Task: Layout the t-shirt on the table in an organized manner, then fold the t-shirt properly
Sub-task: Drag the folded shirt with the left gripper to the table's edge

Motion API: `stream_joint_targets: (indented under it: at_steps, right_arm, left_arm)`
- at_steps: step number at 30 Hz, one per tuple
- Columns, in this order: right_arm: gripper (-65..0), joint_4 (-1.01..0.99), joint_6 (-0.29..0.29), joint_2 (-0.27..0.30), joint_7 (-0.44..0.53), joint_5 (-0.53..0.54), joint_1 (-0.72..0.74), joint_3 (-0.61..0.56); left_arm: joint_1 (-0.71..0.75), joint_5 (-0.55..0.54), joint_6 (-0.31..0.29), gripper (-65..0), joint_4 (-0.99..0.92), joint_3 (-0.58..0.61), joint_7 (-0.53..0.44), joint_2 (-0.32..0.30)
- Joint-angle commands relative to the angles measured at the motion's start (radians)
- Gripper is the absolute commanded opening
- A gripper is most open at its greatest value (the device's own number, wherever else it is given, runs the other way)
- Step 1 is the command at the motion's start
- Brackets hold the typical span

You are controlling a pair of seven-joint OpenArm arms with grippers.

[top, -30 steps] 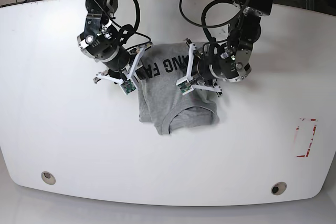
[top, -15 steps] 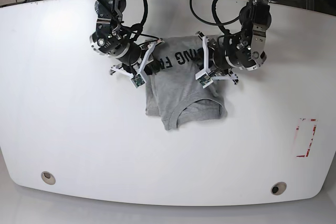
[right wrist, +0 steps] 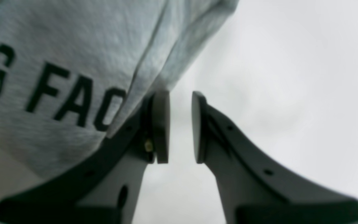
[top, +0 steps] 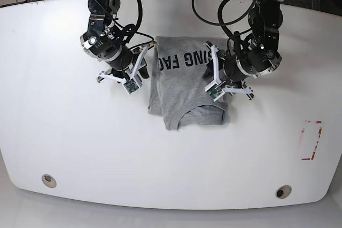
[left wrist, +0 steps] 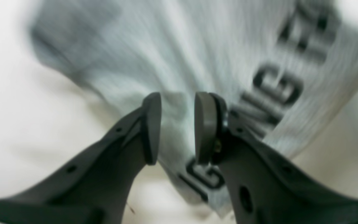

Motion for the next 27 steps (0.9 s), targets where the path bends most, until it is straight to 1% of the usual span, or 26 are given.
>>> stream_joint_targets:
  at_steps: [1, 5, 8, 9, 11, 13, 14, 16, 17, 19, 20, 22, 26, 27]
  right_arm:
    - [-53.4, 0.088, -0.001, 0.003, -0.010, 0.013, 0.014, 0.003]
    - [-53.4, 0.165, -0.001, 0.042, -0.042, 0.015, 0.016, 0.003]
    - [-53.4, 0.166, -0.001, 0.070, -0.044, 0.010, 0.017, 0.005]
    - [-53.4, 0.166, -0.001, 0.079, -0.044, 0.010, 0.019, 0.006]
    - [-53.4, 0.163, -0.001, 0.105, -0.044, 0.018, 0.022, 0.025]
    - [-53.4, 0.163, -0.001, 0.108, -0.044, 0.018, 0.025, 0.046]
    - [-53.4, 0.162, -0.001, 0.107, -0.044, 0.018, 0.027, 0.063]
    - [-53.4, 0.162, -0.001, 0.107, -0.044, 0.018, 0.028, 0.085]
    - [-53.4, 0.162, -0.001, 0.108, -0.044, 0.018, 0.030, 0.100]
    - [-53.4, 0.162, -0.001, 0.110, -0.042, 0.018, 0.030, 0.117]
    - [-53.4, 0.162, -0.001, 0.110, -0.041, 0.018, 0.030, 0.125]
    - [-53.4, 0.162, -0.001, 0.110, -0.041, 0.019, 0.030, 0.134]
    - [-53.4, 0.162, -0.001, 0.111, -0.041, 0.019, 0.030, 0.135]
    - [-53.4, 0.162, -0.001, 0.110, -0.041, 0.019, 0.030, 0.135]
  left_arm:
    - [-0.033, 0.000, -0.002, -47.9, 0.024, 0.002, -0.023, 0.061]
    - [-0.068, 0.054, -0.002, -47.9, 0.017, 0.014, -0.032, 0.122]
    - [-0.073, 0.073, -0.002, -47.9, -0.009, 0.056, -0.098, 0.176]
    - [-0.071, 0.075, 0.013, -47.9, -0.015, 0.065, -0.114, 0.180]
    - [-0.070, 0.086, 0.070, -47.9, -0.039, 0.099, -0.178, 0.185]
    - [-0.067, 0.089, 0.123, -47.9, -0.073, 0.114, -0.224, 0.188]
    - [-0.059, 0.089, 0.169, -47.9, -0.099, 0.122, -0.250, 0.188]
    - [-0.050, 0.087, 0.237, -47.9, -0.145, 0.123, -0.292, 0.188]
    - [-0.045, 0.086, 0.280, -47.9, -0.182, 0.126, -0.327, 0.188]
    - [-0.041, 0.086, 0.318, -47.9, -0.239, 0.126, -0.368, 0.185]
    - [-0.035, 0.086, 0.330, -47.9, -0.277, 0.126, -0.390, 0.183]
    - [-0.031, 0.083, 0.334, -47.9, -0.363, 0.120, -0.423, 0.180]
    - [-0.030, 0.075, 0.329, -47.9, -0.549, 0.080, -0.491, 0.150]
    - [-0.030, 0.066, 0.318, -47.9, -0.589, 0.065, -0.505, 0.143]
